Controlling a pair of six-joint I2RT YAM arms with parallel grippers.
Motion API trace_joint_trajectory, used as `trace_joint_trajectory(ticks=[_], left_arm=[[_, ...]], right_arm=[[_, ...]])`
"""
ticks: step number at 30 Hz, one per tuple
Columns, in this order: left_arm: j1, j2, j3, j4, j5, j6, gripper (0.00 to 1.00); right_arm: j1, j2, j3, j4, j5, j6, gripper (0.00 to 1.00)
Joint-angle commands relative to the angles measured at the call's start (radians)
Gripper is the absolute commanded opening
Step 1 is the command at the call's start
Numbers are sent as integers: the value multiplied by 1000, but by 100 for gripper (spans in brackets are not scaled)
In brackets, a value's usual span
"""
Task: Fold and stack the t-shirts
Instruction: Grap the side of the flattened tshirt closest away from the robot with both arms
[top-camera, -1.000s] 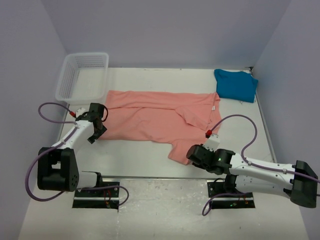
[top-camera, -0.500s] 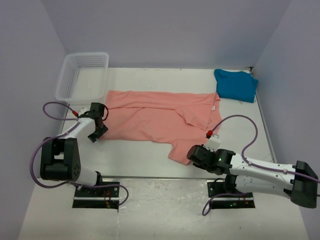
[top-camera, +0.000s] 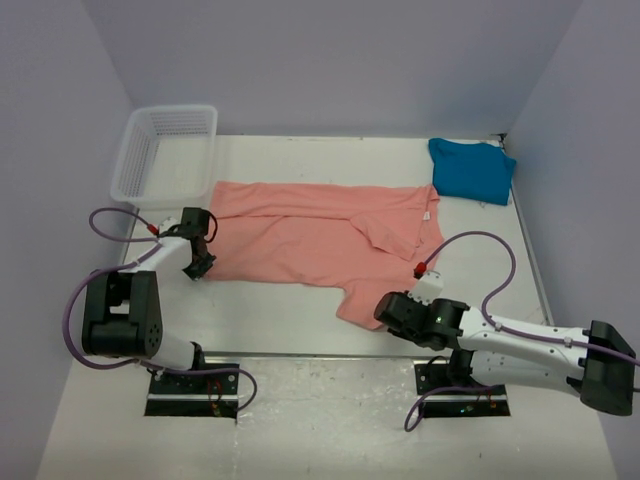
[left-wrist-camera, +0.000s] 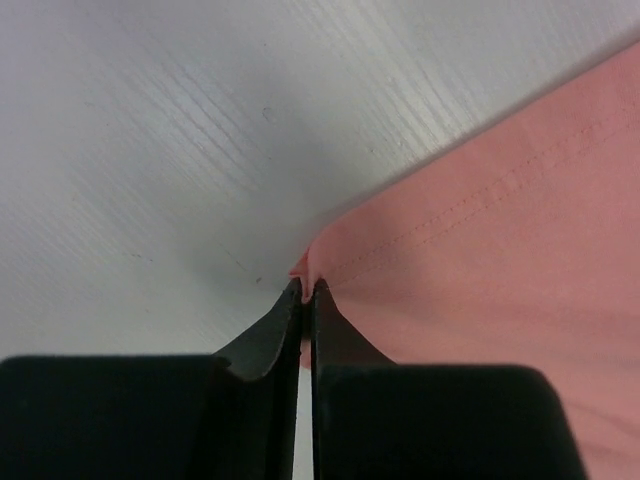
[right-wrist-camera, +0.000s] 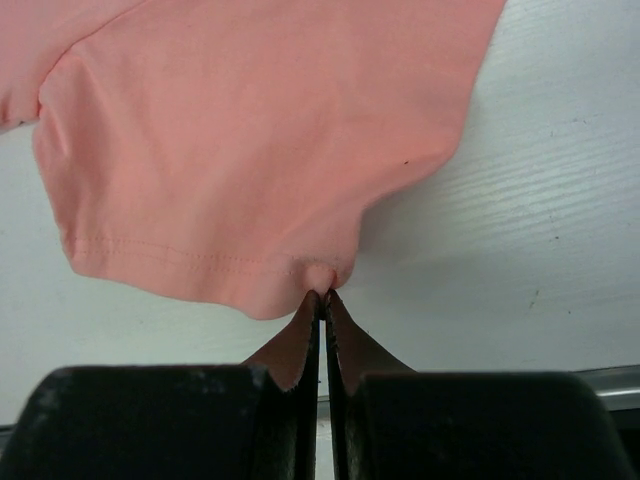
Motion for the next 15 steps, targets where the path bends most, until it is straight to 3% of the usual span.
trace_joint_trajectory(ticks=[1, 15], left_arm=[[12, -3, -27, -26, 16, -7, 1], [-4, -110, -22, -63, 16, 72, 0]], right_arm=[[4, 19, 12, -24, 17, 34, 0], [4, 4, 82, -164, 85, 94, 0]])
